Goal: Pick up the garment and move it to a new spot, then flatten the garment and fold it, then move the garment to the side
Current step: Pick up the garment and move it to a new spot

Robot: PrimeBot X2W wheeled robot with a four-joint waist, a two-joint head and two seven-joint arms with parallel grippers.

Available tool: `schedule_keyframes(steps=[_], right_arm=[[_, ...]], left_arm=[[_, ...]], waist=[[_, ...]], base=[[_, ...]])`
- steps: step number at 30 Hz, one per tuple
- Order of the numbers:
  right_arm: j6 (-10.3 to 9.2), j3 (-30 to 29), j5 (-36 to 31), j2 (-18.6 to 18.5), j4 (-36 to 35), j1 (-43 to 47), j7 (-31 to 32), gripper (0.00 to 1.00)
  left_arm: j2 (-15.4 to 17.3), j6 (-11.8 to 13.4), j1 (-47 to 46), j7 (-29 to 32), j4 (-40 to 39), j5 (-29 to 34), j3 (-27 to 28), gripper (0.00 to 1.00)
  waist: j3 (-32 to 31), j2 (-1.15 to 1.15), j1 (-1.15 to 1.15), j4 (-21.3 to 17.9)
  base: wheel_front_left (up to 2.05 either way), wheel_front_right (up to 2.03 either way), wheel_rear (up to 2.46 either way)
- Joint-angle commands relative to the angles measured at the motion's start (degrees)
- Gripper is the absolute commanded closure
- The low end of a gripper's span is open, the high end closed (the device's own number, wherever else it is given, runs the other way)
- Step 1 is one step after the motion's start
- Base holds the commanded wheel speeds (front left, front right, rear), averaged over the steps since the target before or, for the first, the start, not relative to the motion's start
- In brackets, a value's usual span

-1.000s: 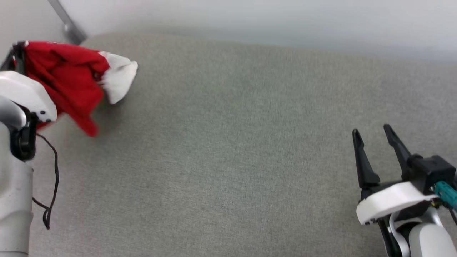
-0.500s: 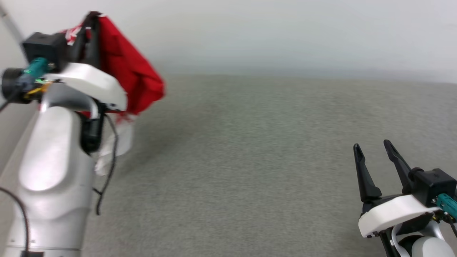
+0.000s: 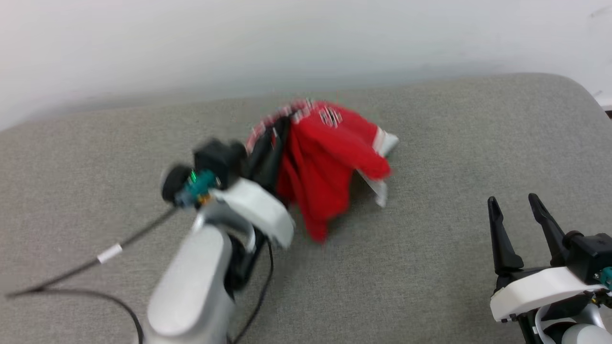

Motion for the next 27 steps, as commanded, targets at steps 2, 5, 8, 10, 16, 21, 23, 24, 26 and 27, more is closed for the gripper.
schedule_keyframes(steps=[2, 5, 8, 10, 16, 21, 23, 24, 26, 27], right_arm=[[-0.03, 0.00, 0.53, 0.11, -0.25, -0.26, -0.40, 0.00], [-0.03, 0.16, 0.66, 0.10, -0.18, -0.61, -0.67, 0.00], [-0.02, 0.17, 0.89, 0.11, 0.34, -0.88, -0.86, 0.00], [-0.03, -0.11, 0.90, 0.08, 0.38, -1.03, -1.14, 0.00], [-0.03, -0.61, 0.52, 0.07, 0.82, -1.18, -1.03, 0.00], [-0.03, -1.38, 0.23, 0.09, 0.46, -0.83, -0.54, 0.00], [-0.03, -1.67, 0.09, 0.10, 0.25, -0.55, -0.34, 0.00], [-0.03, -1.82, 0.09, 0.10, 0.14, -0.28, -0.26, 0.00], [-0.03, -2.15, 0.15, 0.10, 0.00, 0.31, 0.08, 0.00], [-0.03, -2.31, 0.18, 0.09, -0.09, 0.51, 0.08, 0.00]], left_arm=[[-0.39, -0.21, 5.89, 0.78, -0.54, -0.63, -2.08, 1.00], [-0.81, 0.51, 13.56, 2.62, -0.07, -1.84, -4.01, 1.00], [-0.92, 1.02, 20.44, 4.43, 0.89, -3.08, -5.58, 1.00], [-1.01, 1.25, 23.05, 5.13, 0.94, -3.27, -6.55, 0.56], [-1.19, 2.27, 22.56, -0.36, -1.64, -0.66, -7.93, 0.00], [-1.58, 3.68, 19.83, -6.86, -5.69, 1.06, -6.84, 0.00], [-1.67, 4.64, 18.71, -7.75, -6.93, 1.36, -5.77, 0.00], [-1.62, 5.19, 18.51, -7.92, -7.17, 1.41, -5.11, 0.00], [-1.29, 6.49, 17.91, -8.25, -7.59, 1.05, -3.31, 0.00], [-0.99, 7.11, 17.80, -8.30, -7.77, 0.81, -2.42, 0.00]], waist=[[1.31, 0.00, 0.00, -0.75], [1.92, 0.00, 0.00, -0.92], [2.23, 0.00, 0.00, -0.46], [2.55, 0.00, 0.00, 0.21], [1.93, 0.00, 0.00, 2.86], [0.50, 0.00, 0.00, 4.87], [-0.24, 0.00, 0.00, 5.46], [-0.63, 0.00, 0.00, 5.74], [-1.35, 0.00, 0.00, 6.20], [-1.73, 0.00, 0.00, 6.40]], base=[[0.00, 0.00, 0.00], [0.00, 0.00, 0.00], [0.00, 0.00, 0.00], [0.00, 0.00, 0.00], [0.00, 0.00, 0.00], [0.00, 0.00, 0.00], [0.00, 0.00, 0.00], [0.00, 0.00, 0.00], [0.00, 0.00, 0.00], [0.00, 0.00, 0.00]])
